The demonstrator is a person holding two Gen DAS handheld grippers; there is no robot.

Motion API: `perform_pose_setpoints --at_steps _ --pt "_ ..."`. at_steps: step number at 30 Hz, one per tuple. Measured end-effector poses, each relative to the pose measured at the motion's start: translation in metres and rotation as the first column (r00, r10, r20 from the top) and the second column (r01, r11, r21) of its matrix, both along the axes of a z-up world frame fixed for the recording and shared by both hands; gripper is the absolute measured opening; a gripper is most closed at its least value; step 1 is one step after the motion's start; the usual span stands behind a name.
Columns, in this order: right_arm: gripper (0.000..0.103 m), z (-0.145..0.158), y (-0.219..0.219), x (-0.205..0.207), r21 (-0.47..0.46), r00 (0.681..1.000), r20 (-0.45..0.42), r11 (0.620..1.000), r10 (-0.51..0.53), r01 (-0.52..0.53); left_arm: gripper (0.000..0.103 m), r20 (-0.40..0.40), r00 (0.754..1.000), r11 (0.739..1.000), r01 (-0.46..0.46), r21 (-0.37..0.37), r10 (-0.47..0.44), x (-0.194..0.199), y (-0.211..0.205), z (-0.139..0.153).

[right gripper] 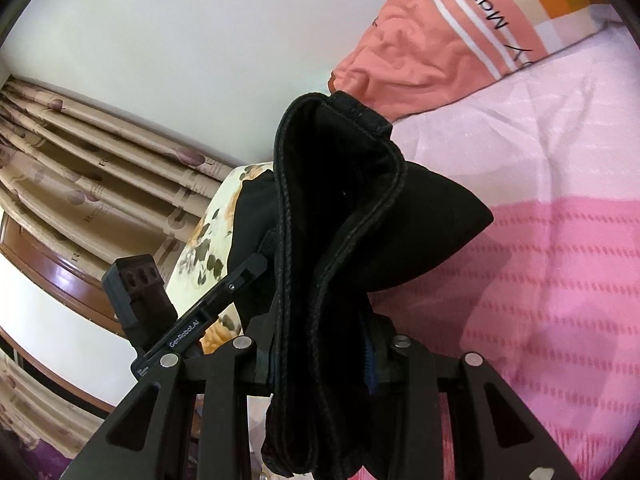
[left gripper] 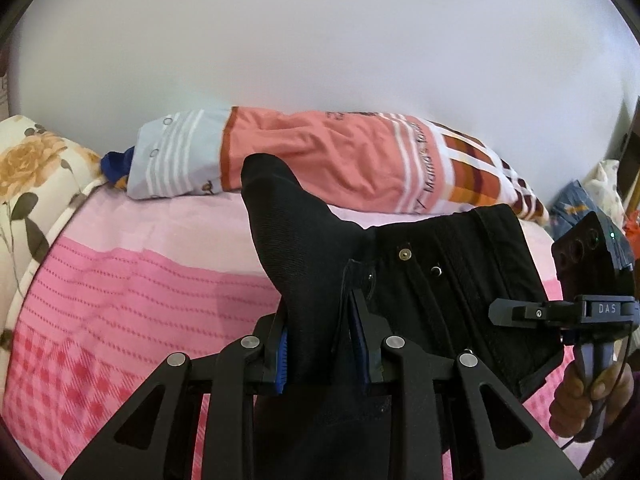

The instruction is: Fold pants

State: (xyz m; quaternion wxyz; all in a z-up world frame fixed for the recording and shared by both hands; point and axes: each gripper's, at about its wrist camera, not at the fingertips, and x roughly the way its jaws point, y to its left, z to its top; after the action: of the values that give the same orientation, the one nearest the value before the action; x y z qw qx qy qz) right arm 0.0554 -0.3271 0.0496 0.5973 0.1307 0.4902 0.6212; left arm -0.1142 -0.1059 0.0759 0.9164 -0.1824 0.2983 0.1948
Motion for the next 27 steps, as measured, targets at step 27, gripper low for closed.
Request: perform_pose_setpoints --at_steps 27 --pt "0.030 -0.038 0.065 0.041 -0.041 1.000 0.003 0.999 -0.031 0.031 0.026 -0.017 0.992 0.992 -0.125 0.028 0.125 0.010 0.095 -0.030"
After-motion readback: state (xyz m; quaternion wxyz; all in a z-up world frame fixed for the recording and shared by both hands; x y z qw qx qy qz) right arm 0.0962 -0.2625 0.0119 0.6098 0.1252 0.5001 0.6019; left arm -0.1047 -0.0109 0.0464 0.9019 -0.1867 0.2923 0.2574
